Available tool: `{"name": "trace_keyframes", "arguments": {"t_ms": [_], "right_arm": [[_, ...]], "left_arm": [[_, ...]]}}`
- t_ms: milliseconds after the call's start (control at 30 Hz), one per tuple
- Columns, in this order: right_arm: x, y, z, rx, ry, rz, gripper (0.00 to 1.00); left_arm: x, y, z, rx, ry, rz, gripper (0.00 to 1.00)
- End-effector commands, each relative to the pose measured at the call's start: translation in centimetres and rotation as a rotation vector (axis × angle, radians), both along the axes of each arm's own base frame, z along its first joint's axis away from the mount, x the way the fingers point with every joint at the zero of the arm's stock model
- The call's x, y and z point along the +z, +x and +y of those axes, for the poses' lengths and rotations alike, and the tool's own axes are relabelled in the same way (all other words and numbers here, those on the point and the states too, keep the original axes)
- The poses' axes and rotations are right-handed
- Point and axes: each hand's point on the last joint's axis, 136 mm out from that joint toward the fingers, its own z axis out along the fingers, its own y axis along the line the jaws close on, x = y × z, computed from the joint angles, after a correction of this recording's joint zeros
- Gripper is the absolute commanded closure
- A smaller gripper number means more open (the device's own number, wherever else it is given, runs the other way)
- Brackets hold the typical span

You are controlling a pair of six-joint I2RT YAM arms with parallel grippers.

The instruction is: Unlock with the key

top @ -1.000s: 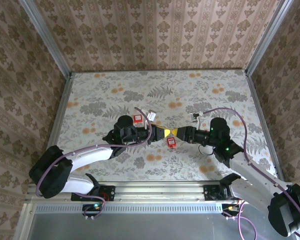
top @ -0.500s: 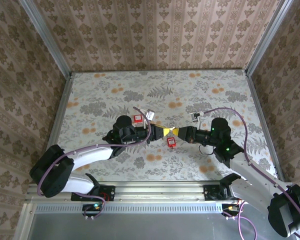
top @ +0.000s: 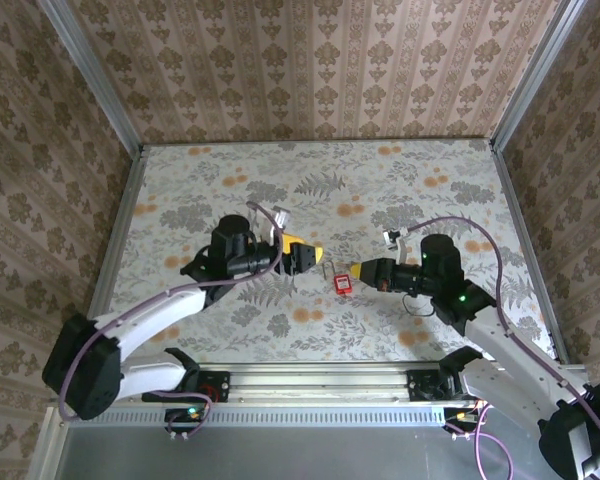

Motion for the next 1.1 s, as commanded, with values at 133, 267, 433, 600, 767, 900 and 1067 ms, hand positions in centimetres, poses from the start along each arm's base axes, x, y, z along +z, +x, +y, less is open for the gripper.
{"name": "trace_keyframes", "arguments": {"t_ms": [133, 267, 433, 600, 767, 900, 1067], "right_arm": [[-2.7, 0.2, -2.2, -0.063, -0.231, 0.107, 1.00], [-2.5, 0.2, -2.0, -0.043, -0.239, 0.097, 1.00], [-2.8, -0.1, -1.5, -0.006, -0.220, 0.113, 1.00], [-2.8, -0.7, -1.3, 0.011, -0.203, 0.115, 1.00], [-3.2, -1.1, -1.4, 0.019, -0.207, 0.116, 1.00], [-3.5, -1.2, -1.3, 0.031, -0.206, 0.119, 1.00], [-3.4, -1.2, -1.3, 0.033, -0.208, 0.111, 1.00]], "left_arm": [[-5.4, 3.5, 8.0, 0.002, 0.837, -0.279, 0.07], [-8.3, 4.2, 9.0, -0.215, 1.079, -0.375, 0.11], [-12.4, 6.3, 10.0, -0.460, 1.235, -0.412, 0.20], [-13.7, 9.6, 10.5, -0.498, 1.223, -0.429, 0.21], [-15.7, 11.6, 10.1, -0.540, 1.188, -0.468, 0.20], [-16.2, 12.4, 8.8, -0.557, 1.096, -0.502, 0.19], [-17.7, 13.5, 8.5, -0.600, 1.099, -0.491, 0.20]]}}
